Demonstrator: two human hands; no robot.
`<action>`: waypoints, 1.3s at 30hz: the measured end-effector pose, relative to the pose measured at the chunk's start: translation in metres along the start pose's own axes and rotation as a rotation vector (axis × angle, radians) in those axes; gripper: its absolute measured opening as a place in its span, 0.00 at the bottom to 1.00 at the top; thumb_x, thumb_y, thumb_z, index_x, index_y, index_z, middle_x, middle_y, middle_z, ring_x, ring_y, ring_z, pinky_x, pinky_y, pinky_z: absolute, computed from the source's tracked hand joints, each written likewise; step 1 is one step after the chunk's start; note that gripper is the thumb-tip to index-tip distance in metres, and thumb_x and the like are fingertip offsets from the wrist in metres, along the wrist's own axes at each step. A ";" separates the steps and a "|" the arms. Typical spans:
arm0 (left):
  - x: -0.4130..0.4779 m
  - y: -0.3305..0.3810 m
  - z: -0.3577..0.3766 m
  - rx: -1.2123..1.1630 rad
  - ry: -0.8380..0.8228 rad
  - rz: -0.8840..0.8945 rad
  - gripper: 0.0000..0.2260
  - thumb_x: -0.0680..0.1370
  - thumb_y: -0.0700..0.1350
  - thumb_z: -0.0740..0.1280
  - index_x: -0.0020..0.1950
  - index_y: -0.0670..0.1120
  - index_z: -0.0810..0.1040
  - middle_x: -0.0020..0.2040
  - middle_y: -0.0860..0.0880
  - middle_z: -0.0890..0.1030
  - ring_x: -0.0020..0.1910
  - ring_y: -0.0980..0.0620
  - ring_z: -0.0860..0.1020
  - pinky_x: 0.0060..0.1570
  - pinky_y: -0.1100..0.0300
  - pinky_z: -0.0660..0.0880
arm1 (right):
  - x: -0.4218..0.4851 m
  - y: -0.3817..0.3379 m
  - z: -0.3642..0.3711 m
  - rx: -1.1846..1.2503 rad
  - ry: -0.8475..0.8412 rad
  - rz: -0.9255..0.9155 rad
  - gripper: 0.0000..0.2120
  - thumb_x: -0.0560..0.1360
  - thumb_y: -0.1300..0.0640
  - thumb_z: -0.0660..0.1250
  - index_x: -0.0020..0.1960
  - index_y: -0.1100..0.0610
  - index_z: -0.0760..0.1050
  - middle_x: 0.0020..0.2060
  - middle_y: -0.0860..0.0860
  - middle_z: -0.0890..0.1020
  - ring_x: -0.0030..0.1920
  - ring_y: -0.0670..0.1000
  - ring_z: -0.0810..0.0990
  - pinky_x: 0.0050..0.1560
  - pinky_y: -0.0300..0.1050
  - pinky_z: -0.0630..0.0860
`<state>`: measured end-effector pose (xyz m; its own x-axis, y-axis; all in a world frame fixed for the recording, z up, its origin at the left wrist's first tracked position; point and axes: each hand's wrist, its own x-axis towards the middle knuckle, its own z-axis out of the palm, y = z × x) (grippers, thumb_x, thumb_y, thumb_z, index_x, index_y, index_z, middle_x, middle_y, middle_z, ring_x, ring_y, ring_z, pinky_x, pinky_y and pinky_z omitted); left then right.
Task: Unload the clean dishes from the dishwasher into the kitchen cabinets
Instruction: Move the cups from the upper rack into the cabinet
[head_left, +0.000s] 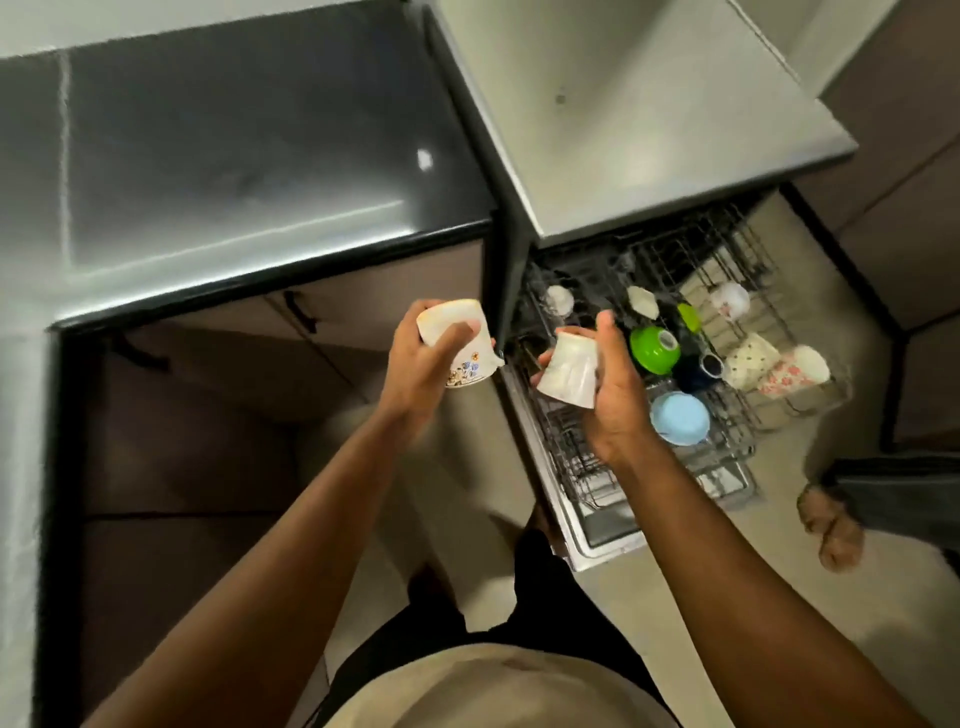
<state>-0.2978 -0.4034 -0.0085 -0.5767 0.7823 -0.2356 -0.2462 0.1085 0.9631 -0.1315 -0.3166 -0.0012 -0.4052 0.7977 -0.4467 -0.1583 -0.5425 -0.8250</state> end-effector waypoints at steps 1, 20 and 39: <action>-0.006 0.009 -0.012 -0.008 0.024 0.021 0.17 0.66 0.50 0.73 0.52 0.47 0.76 0.50 0.33 0.79 0.51 0.27 0.78 0.47 0.32 0.78 | -0.003 0.000 0.013 0.030 -0.035 0.011 0.24 0.74 0.39 0.62 0.49 0.60 0.77 0.34 0.59 0.81 0.33 0.57 0.80 0.36 0.46 0.79; -0.034 0.184 -0.158 -0.183 0.351 0.191 0.20 0.77 0.62 0.58 0.47 0.48 0.81 0.50 0.33 0.81 0.51 0.29 0.79 0.51 0.36 0.76 | -0.024 -0.068 0.242 -0.168 -0.434 -0.156 0.24 0.80 0.40 0.57 0.54 0.61 0.77 0.40 0.60 0.82 0.40 0.61 0.81 0.38 0.49 0.79; 0.114 0.385 -0.153 0.155 0.306 0.730 0.18 0.64 0.59 0.65 0.46 0.48 0.77 0.36 0.55 0.79 0.38 0.54 0.79 0.36 0.57 0.75 | 0.089 -0.254 0.380 -0.078 -0.579 -0.446 0.23 0.79 0.41 0.59 0.56 0.61 0.78 0.40 0.58 0.83 0.44 0.61 0.81 0.39 0.49 0.80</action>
<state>-0.5774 -0.3662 0.3153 -0.7437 0.4885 0.4565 0.3731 -0.2633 0.8896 -0.4693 -0.2077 0.2998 -0.7316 0.6592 0.1737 -0.3637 -0.1619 -0.9173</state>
